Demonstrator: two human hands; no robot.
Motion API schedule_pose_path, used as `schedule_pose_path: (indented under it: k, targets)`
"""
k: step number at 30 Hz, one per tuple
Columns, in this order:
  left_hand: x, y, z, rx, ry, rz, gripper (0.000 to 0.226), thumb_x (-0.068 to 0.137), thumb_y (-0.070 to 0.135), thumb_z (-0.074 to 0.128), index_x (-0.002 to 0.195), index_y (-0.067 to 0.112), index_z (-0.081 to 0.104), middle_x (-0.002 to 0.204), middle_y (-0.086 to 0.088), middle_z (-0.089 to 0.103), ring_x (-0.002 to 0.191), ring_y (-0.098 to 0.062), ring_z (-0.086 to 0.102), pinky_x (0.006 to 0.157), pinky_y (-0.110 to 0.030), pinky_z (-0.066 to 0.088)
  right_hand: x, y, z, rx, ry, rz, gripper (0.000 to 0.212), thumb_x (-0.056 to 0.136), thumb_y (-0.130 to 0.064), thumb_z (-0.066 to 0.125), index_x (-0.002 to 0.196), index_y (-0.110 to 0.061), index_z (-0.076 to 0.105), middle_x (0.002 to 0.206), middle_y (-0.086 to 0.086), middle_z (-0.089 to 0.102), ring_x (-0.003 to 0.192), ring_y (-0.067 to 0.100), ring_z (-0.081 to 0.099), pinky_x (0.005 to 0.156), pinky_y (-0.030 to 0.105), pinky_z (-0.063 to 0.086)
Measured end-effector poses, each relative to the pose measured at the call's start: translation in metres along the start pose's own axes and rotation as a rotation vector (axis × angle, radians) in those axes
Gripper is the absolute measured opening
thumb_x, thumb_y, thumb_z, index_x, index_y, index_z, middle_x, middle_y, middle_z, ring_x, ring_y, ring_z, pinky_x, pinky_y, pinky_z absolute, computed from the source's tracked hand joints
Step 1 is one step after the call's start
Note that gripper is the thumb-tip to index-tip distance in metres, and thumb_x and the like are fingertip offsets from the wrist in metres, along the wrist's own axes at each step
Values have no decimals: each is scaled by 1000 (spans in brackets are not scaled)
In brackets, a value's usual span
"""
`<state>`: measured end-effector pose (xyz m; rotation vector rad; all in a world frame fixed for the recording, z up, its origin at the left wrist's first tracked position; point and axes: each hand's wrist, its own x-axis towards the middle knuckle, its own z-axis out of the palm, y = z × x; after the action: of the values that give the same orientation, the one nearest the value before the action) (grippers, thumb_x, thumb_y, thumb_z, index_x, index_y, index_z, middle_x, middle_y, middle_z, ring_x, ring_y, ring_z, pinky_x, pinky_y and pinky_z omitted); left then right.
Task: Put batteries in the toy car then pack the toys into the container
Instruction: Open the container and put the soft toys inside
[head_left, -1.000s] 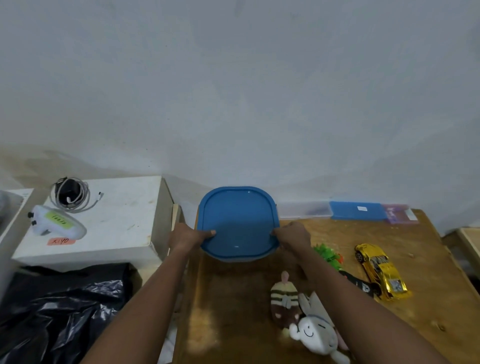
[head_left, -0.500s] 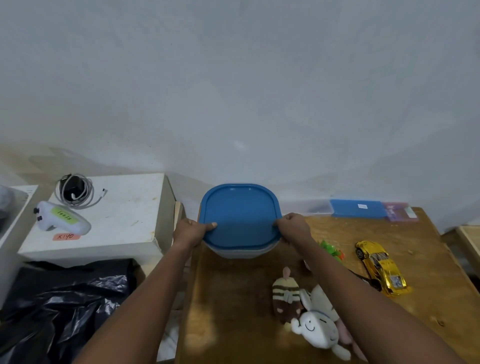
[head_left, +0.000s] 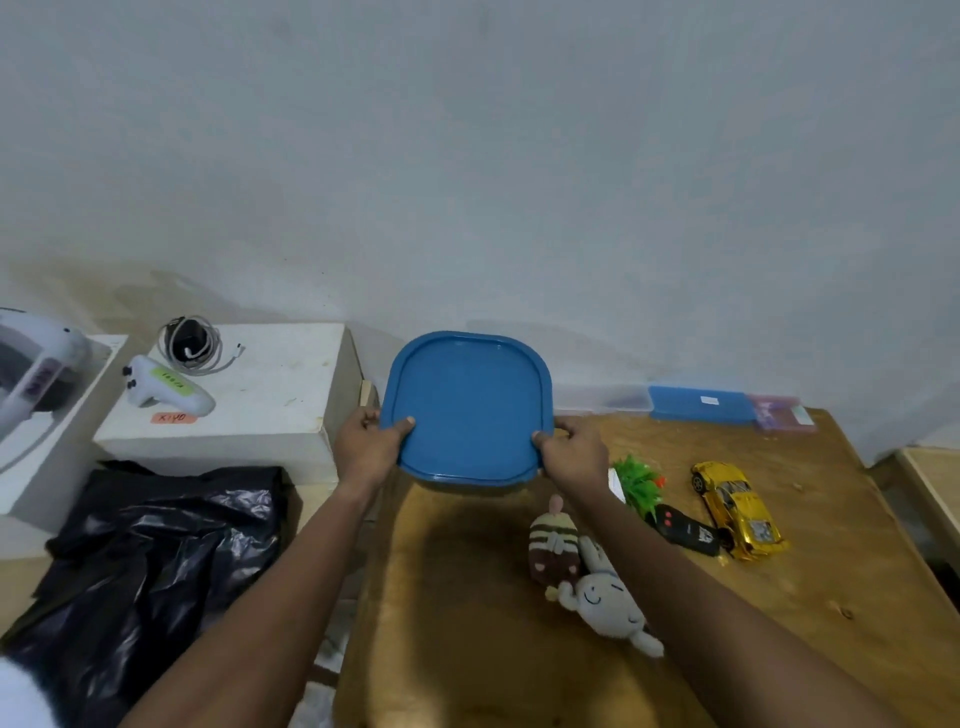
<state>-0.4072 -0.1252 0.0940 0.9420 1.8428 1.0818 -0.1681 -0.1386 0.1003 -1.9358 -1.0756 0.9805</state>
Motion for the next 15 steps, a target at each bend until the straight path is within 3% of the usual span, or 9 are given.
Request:
schedule_pose_path:
  k: [6,11,15]
  targets:
    - [-67,-27,-17,55,120,3,29,81,32,77,90,11,59,89,-5,68,85,-28,65,78,-42,56,-62,27,-20,0,-115,-12,46,85,-14,59,132,-16,59,87,0,74,57,11,71,54,26,57]
    - [-135,-62,-36,95,113,18,24,84,35,71,101,18,69,89,0,70,85,-26,67,81,-43,57,-112,62,-32,-1,-138,0,48,77,-15,61,124,-22,63,75,3,74,67,21,71,72,42,60]
    - [-173,-96,-45,167,79,-36,39,86,16,67,125,16,68,99,-3,70,87,-21,63,77,-30,49,-140,93,-31,-96,-130,-104,49,73,-11,63,121,-20,62,87,-5,67,78,17,62,70,27,46]
